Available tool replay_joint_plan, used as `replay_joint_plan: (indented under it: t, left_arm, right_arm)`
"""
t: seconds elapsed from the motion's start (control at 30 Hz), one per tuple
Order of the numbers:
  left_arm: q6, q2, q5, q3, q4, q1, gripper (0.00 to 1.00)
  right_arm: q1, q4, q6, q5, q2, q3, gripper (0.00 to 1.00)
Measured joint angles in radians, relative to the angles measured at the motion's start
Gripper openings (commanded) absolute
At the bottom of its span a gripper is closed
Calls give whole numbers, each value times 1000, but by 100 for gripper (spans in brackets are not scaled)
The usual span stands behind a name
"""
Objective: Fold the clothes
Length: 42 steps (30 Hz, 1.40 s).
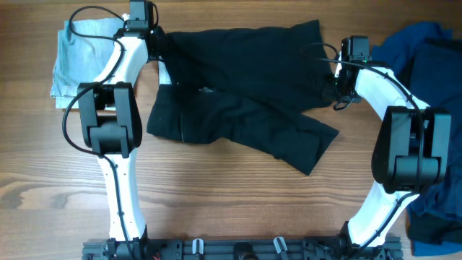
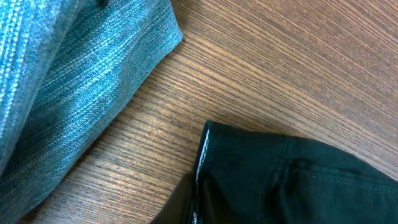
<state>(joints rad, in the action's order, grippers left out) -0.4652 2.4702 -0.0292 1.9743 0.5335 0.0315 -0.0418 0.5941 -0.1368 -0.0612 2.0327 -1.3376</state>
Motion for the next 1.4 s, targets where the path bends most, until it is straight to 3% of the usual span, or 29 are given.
replay_joint_plan:
  t: [0.07,0.13,0.17,0.23,0.4,0.6,0.77,0.97,1.13,1.17,1.23,1.27,1.4]
  left_arm:
    - [8,0,0,0,0,0,13]
    - [18,-2,0,0,-1,0,23]
    - [19,-3,-1,0,-3,0,35]
    - [27,-7,-9,0,-7,0,50]
    - [43,-71,-24,-21,25,-1,56]
    - [53,-370,-27,-31,303,-1,65]
    - [60,-663,-17,-6,585,-1,66]
    - [60,-691,43,-14,808,-1,66]
    - [74,-665,64,-105,782,18,70]
    - [87,-665,67,-132,751,27,73]
    - [106,-664,73,-180,690,45,96]
    - [117,-664,76,-204,656,51,100]
    - [131,-661,96,-307,506,68,100]
  right_arm:
    - [-3,-8,-2,-3,0,0,14]
    - [-8,-17,-4,-8,0,1,38]
    - [-13,-18,-6,-13,0,1,45]
    - [-26,-19,0,-14,0,1,54]
    - [-45,-19,29,36,0,-7,61]
    - [-43,86,18,101,-63,-30,63]
    - [-43,305,-47,127,-302,-40,61]
    - [-43,469,-160,140,-498,-44,61]
    - [-43,475,-219,183,-522,50,60]
    - [-43,462,-226,205,-522,95,60]
    - [-43,427,-232,241,-521,174,60]
    - [-43,409,-234,254,-521,206,60]
    - [-43,364,-233,298,-519,313,60]
